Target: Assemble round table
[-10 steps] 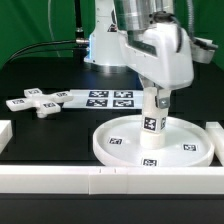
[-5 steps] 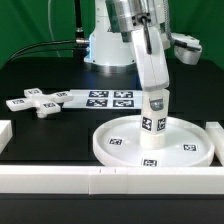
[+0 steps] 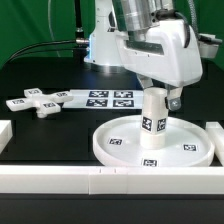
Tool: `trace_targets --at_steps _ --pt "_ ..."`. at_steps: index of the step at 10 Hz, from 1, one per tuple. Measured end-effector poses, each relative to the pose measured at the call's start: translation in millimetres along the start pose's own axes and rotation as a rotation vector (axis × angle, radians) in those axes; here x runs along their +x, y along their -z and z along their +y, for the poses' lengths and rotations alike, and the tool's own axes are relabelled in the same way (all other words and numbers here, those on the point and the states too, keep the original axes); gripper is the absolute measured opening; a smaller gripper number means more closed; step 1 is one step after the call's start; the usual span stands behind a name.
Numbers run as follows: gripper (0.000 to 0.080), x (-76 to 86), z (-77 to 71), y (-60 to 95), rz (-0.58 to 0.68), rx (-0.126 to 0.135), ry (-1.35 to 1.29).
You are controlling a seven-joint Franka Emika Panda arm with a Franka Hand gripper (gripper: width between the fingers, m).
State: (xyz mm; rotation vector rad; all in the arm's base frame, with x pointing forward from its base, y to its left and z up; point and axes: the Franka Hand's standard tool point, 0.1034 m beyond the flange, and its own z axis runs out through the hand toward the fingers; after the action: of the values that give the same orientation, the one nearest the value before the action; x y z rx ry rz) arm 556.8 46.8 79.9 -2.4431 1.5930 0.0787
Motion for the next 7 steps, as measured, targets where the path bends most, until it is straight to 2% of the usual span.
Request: trace_targets --at_steps 3,5,7 --pt "0.0649 8.8 -0.2 -1.1 0.012 -0.010 0.350" --pt "0.0649 7.7 -7.7 2.6 0.048 -0.050 0.690" --pt "0.0649 6.6 -9.7 2.6 0.056 -0.060 0.871"
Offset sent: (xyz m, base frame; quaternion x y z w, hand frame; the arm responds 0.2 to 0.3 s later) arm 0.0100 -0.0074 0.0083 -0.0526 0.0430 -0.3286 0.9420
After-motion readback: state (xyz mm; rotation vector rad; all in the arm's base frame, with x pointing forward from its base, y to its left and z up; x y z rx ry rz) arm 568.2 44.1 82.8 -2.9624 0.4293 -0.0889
